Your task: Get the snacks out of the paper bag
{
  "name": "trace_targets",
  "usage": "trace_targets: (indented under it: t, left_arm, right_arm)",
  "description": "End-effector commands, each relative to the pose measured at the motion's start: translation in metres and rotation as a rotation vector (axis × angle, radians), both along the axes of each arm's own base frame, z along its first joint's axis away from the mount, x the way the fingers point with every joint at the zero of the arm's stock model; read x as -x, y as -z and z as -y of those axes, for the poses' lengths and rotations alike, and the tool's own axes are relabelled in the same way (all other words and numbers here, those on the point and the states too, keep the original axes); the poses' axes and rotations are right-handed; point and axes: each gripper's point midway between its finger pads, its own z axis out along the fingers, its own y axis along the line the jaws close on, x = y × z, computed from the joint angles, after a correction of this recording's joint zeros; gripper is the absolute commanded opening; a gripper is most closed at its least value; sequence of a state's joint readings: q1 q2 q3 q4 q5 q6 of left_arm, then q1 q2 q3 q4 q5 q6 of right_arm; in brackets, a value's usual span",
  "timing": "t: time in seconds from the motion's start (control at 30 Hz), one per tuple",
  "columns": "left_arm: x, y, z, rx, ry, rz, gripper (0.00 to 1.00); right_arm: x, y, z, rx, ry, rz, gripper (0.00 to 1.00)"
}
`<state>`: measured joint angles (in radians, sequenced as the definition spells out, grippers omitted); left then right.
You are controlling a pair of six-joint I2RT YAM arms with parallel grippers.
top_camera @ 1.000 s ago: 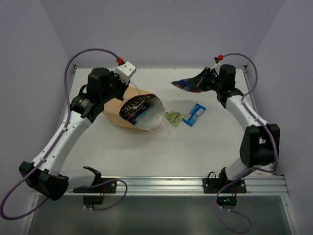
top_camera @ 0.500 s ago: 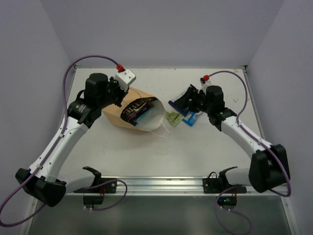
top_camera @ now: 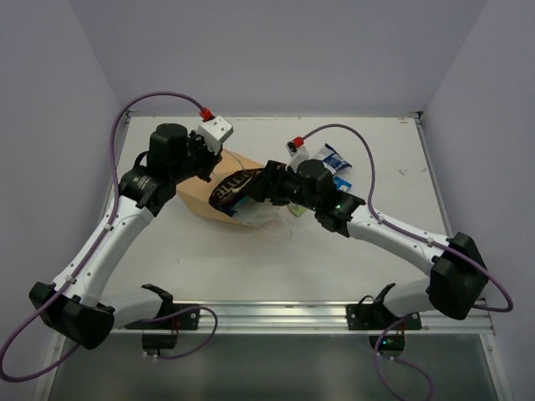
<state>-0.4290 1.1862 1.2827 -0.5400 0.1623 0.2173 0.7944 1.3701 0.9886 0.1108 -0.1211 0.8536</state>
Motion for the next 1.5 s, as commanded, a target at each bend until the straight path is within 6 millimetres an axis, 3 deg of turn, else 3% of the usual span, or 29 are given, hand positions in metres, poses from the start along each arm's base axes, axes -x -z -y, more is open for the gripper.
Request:
trace_targets:
  t: [0.0, 0.2, 0.27, 0.37, 0.5, 0.53, 0.57, 0.67, 0.8, 1.0, 1.3, 1.4, 1.47]
  left_arm:
    - [-0.006, -0.023, 0.005, 0.05, -0.007, 0.054, 0.0]
    - [-0.007, -0.024, 0.004, 0.052, -0.017, 0.061, 0.0]
    - [-0.009, -0.025, 0.003, 0.054, -0.026, 0.063, 0.0]
    - [-0.01, -0.029, 0.003, 0.06, -0.033, 0.073, 0.0]
    - [-0.014, -0.032, 0.001, 0.058, -0.05, 0.084, 0.0]
    - [-0.015, -0.031, 0.0, 0.052, -0.056, 0.084, 0.0]
    - [-0.018, -0.029, -0.003, 0.044, -0.078, 0.084, 0.0]
    - [-0.023, -0.027, -0.008, 0.026, -0.109, 0.087, 0.0]
    - [-0.029, -0.026, -0.015, 0.001, -0.151, 0.095, 0.0]
    - [-0.036, -0.027, -0.028, -0.038, -0.223, 0.115, 0.0]
    - [-0.044, -0.022, -0.027, -0.031, -0.245, 0.109, 0.0]
    - [-0.046, -0.021, -0.029, -0.04, -0.255, 0.115, 0.0]
    - [-0.046, -0.02, -0.03, -0.046, -0.26, 0.115, 0.0]
  right_arm:
    - [-0.016, -0.036, -0.023, -0.11, 0.075, -0.004, 0.71]
    - [-0.028, -0.022, -0.052, -0.125, 0.09, -0.078, 0.65]
    - [-0.031, -0.006, -0.06, -0.113, 0.082, -0.12, 0.62]
    - [-0.03, 0.0, -0.065, -0.112, 0.072, -0.141, 0.45]
    - [-0.026, -0.003, -0.062, -0.115, 0.062, -0.127, 0.13]
    - [-0.025, -0.01, -0.06, -0.114, 0.056, -0.105, 0.0]
    - [-0.02, -0.025, -0.055, -0.13, 0.043, -0.082, 0.0]
    - [-0.009, -0.046, -0.043, -0.13, 0.023, -0.042, 0.0]
    - [0.015, -0.095, -0.02, -0.148, -0.017, 0.04, 0.0]
    - [0.037, -0.142, 0.016, -0.121, -0.064, 0.129, 0.0]
    - [0.077, -0.221, 0.07, -0.153, -0.212, 0.238, 0.0]
    - [0.064, -0.237, 0.098, -0.13, -0.117, 0.28, 0.0]
    - [0.044, -0.242, 0.122, -0.108, -0.016, 0.301, 0.0]
